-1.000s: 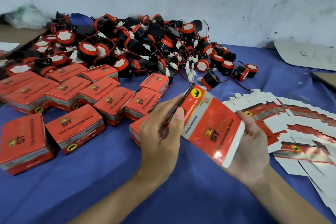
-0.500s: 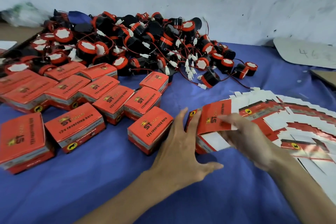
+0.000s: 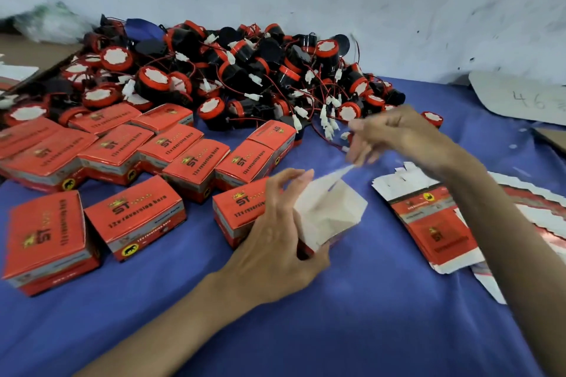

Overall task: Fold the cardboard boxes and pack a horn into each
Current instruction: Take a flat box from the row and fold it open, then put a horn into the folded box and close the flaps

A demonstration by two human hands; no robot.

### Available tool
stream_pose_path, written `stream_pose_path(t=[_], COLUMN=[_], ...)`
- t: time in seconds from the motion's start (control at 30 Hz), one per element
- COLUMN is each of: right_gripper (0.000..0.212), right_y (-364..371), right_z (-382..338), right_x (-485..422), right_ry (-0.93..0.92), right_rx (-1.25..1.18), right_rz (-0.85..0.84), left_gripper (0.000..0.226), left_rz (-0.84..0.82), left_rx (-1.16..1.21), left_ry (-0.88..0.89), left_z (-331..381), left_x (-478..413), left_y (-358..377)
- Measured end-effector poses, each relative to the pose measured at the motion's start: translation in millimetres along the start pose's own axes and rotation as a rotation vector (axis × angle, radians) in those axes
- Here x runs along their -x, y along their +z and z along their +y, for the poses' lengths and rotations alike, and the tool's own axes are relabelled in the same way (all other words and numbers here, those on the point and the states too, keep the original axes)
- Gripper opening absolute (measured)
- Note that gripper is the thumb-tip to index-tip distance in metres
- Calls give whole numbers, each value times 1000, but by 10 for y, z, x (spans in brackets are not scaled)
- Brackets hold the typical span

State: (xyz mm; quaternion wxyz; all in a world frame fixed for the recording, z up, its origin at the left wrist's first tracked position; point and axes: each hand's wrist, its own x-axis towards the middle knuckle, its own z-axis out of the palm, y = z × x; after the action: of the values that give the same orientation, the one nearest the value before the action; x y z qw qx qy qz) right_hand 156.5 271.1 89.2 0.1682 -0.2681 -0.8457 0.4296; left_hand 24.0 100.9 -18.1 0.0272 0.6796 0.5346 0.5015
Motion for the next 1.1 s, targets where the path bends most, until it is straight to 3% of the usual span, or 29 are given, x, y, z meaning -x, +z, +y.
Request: stream_pose_path(t=[0.07, 0.13, 0.17, 0.37, 0.47, 0.57, 0.73, 0.8, 0.87, 1.0, 1.03, 1.1], right_gripper=[25, 61, 72, 47, 27, 25, 24, 31, 44, 55, 53, 22], right_y=[-106, -14, 57, 209, 189, 188, 292, 326, 381, 611, 651, 705], right_z=[324, 686, 843, 979, 713, 407, 314, 288, 232, 112, 129, 150], right_x=[-268, -473, -534, -638, -476, -166, 331, 461, 525, 509, 516, 539], right_ry=[97, 313, 380, 210, 61, 73, 49, 14, -6, 72, 71, 11], right_rx=[228, 536, 570, 446, 68, -603, -1185, -1254, -1167, -772, -827, -1128], right_rz=[427, 385, 356, 703, 783, 558, 305, 214, 168, 361, 370, 310], left_gripper=[94, 86, 82, 84, 92, 99, 91, 69, 52, 26, 23, 18], left_rz=[33, 52, 61, 119, 114, 118, 105, 49, 17, 40, 50, 55], left_rx=[-82, -109, -107, -150, -125, -47, 84, 160, 247, 344, 336, 314], left_ry=[20, -41, -70, -218, -168, -71, -108, -204, -296, -279, -266, -277], left_z=[-42, -46, -48, -172, -282, -319, -290, -244, -208, -168, -170, -187], left_x=[17, 12, 11, -37, -58, -56, -56, -68, -82, -97, -94, -87], left_y=[-53, -99, -114, -215, -227, -197, -193, -220, -263, -315, -308, -280])
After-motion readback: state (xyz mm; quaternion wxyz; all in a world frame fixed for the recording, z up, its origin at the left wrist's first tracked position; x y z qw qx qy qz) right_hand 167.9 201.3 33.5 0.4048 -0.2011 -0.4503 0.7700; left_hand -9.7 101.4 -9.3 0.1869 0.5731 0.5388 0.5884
